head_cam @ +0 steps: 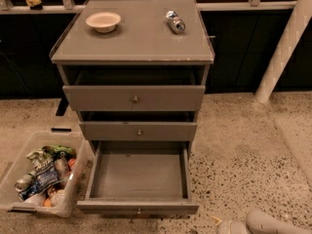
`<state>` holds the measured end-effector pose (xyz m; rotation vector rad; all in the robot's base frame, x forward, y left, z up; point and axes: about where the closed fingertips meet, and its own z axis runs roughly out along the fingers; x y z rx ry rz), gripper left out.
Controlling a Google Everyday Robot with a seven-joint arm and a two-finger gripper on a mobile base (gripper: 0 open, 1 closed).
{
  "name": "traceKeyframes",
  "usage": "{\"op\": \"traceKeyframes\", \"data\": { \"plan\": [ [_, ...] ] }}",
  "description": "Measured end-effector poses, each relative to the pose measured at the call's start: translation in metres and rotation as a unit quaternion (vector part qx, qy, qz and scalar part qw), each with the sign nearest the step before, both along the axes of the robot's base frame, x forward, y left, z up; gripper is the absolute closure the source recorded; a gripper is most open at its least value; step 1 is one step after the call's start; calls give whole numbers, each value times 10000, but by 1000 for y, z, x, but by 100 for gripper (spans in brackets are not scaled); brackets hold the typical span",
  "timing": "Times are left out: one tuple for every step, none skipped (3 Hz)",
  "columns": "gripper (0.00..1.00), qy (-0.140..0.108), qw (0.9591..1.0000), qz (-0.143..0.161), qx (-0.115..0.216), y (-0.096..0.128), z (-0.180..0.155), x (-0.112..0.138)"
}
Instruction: Close bottom drawer
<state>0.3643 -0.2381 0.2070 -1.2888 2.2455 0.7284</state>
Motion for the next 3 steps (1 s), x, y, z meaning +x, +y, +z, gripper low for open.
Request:
{"op": "traceKeyframes", "data": {
  "plan": [
    [0,164,9992,373,54,13,-12,17],
    [0,387,9935,1051,227,48,-36,49],
    [0,333,9893,1401,251,68,-41,81]
  ]
}}
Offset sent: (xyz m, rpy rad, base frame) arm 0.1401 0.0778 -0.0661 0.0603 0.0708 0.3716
